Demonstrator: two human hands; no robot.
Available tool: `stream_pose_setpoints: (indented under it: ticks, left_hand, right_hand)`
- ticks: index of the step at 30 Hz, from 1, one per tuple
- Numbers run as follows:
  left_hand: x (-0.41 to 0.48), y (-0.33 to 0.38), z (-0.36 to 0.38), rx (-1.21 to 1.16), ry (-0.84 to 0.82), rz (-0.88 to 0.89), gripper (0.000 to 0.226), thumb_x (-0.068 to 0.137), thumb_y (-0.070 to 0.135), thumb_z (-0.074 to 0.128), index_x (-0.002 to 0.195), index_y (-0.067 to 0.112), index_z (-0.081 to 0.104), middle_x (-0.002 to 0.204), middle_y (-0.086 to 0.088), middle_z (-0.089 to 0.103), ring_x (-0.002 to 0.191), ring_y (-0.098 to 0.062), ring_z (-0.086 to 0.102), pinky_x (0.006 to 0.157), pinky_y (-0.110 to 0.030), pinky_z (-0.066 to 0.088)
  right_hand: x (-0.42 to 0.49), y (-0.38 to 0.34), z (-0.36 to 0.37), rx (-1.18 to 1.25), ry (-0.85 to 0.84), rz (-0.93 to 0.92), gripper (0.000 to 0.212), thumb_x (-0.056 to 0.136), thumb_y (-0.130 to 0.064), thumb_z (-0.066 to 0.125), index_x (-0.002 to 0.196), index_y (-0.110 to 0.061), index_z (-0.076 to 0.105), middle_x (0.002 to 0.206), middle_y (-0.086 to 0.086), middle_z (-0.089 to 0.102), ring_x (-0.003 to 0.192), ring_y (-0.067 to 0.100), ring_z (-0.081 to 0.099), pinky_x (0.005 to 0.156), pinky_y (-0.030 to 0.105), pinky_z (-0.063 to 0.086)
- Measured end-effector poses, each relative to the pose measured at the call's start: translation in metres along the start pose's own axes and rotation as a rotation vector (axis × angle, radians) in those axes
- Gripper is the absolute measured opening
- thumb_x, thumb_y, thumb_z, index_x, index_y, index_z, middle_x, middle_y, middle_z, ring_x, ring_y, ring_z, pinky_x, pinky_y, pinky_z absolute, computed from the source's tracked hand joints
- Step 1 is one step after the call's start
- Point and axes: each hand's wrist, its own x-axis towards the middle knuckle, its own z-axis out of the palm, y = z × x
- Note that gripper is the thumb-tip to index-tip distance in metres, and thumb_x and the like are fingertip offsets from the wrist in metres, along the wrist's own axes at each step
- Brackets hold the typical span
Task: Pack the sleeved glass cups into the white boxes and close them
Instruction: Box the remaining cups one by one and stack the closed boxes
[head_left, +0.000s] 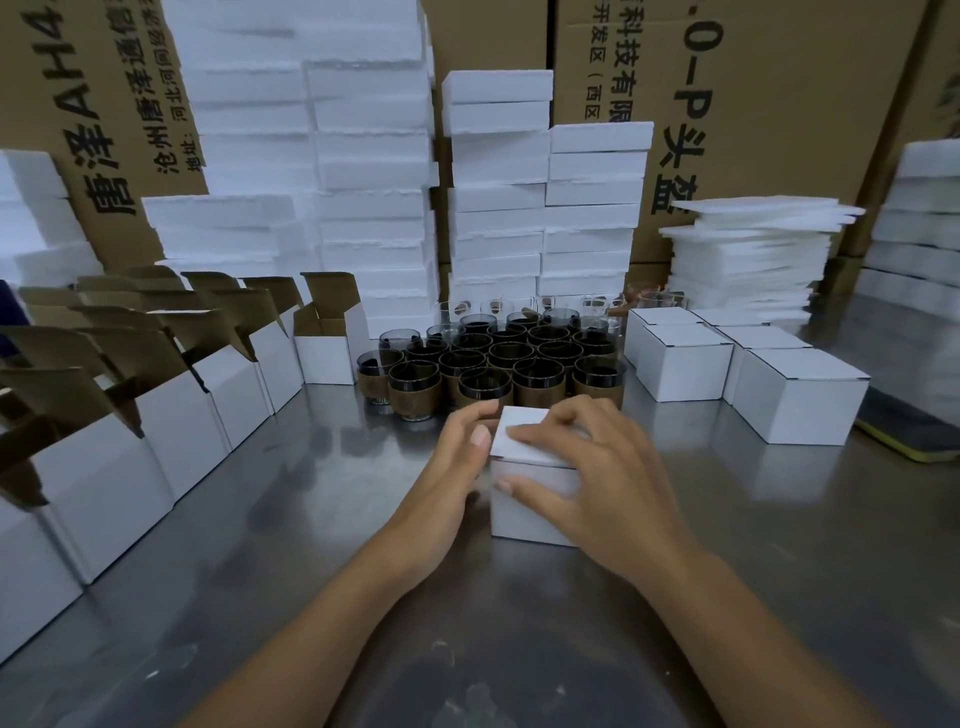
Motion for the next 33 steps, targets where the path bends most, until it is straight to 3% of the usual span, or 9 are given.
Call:
stream_pose_setpoints:
  ticks: [5, 11, 17, 21, 24, 28, 33]
  left_hand:
    - [0.002, 0.0, -0.003, 0.013, 0.154, 0.008, 0.038, 0.085, 0.057, 0.034, 0.115, 0.037, 0.046, 0.12, 0.008, 0.056, 0.106, -0.001, 0.058, 0.095, -0.023, 0.044]
    - [0.002, 0.005, -0.002, 0.003, 0.217, 0.05, 0.038, 0.08, 0.05, 0.034, 0.11, 0.031, 0.05, 0.11, 0.003, 0.06, 0.1, -0.008, 0.062, 0.088, -0.022, 0.046]
    - [0.001, 0.003, -0.002, -0.014, 0.235, 0.055, 0.04, 0.08, 0.049, 0.035, 0.109, 0.027, 0.052, 0.109, -0.001, 0.06, 0.097, -0.008, 0.063, 0.088, -0.023, 0.046]
    - [0.001, 0.001, -0.002, -0.016, 0.234, 0.052, 0.042, 0.081, 0.049, 0.036, 0.109, 0.025, 0.054, 0.107, 0.001, 0.061, 0.096, -0.007, 0.063, 0.086, -0.021, 0.046]
    - [0.001, -0.001, -0.002, -0.008, 0.227, 0.049, 0.042, 0.081, 0.049, 0.036, 0.109, 0.024, 0.055, 0.106, 0.003, 0.062, 0.095, -0.005, 0.063, 0.084, -0.021, 0.046]
    - [0.004, -0.003, -0.001, -0.002, 0.216, 0.034, 0.039, 0.081, 0.049, 0.038, 0.107, 0.025, 0.056, 0.103, 0.007, 0.062, 0.095, -0.005, 0.062, 0.085, -0.023, 0.044]
    - [0.005, -0.005, -0.001, 0.009, 0.21, 0.028, 0.04, 0.08, 0.051, 0.04, 0.106, 0.026, 0.057, 0.1, 0.009, 0.063, 0.094, -0.006, 0.063, 0.084, -0.026, 0.043]
  right_hand:
    - [-0.001, 0.03, -0.015, -0.158, -0.019, 0.188, 0.034, 0.08, -0.043, 0.068, 0.11, -0.026, 0.068, 0.104, -0.003, 0.057, 0.102, 0.019, 0.052, 0.089, 0.034, 0.031]
    - [-0.004, 0.059, -0.025, -0.375, 0.044, 0.451, 0.027, 0.088, -0.027, 0.059, 0.115, -0.022, 0.063, 0.119, 0.005, 0.059, 0.116, 0.028, 0.046, 0.092, 0.041, 0.028]
    - [0.001, 0.083, -0.023, -0.438, -0.034, 0.607, 0.035, 0.098, -0.019, 0.04, 0.133, -0.024, 0.043, 0.145, 0.0, 0.038, 0.142, 0.024, 0.012, 0.11, 0.055, 0.009]
    - [0.011, 0.097, -0.022, -0.584, -0.112, 0.581, 0.047, 0.094, -0.014, 0.049, 0.137, -0.026, 0.035, 0.15, 0.006, 0.026, 0.143, 0.028, 0.0, 0.112, 0.056, 0.007]
    - [0.015, 0.111, -0.026, -0.676, -0.121, 0.523, 0.048, 0.092, -0.012, 0.052, 0.136, -0.028, 0.039, 0.148, 0.01, 0.027, 0.142, 0.03, 0.0, 0.112, 0.054, 0.003]
    - [0.02, 0.13, -0.034, -0.719, -0.187, 0.523, 0.051, 0.093, -0.01, 0.049, 0.136, -0.032, 0.034, 0.146, 0.003, 0.035, 0.144, 0.026, 0.002, 0.112, 0.055, 0.0]
    - [0.02, 0.14, -0.038, -0.721, -0.255, 0.538, 0.06, 0.089, 0.0, 0.046, 0.137, -0.029, 0.024, 0.149, 0.001, 0.027, 0.145, 0.023, -0.002, 0.113, 0.056, -0.001]
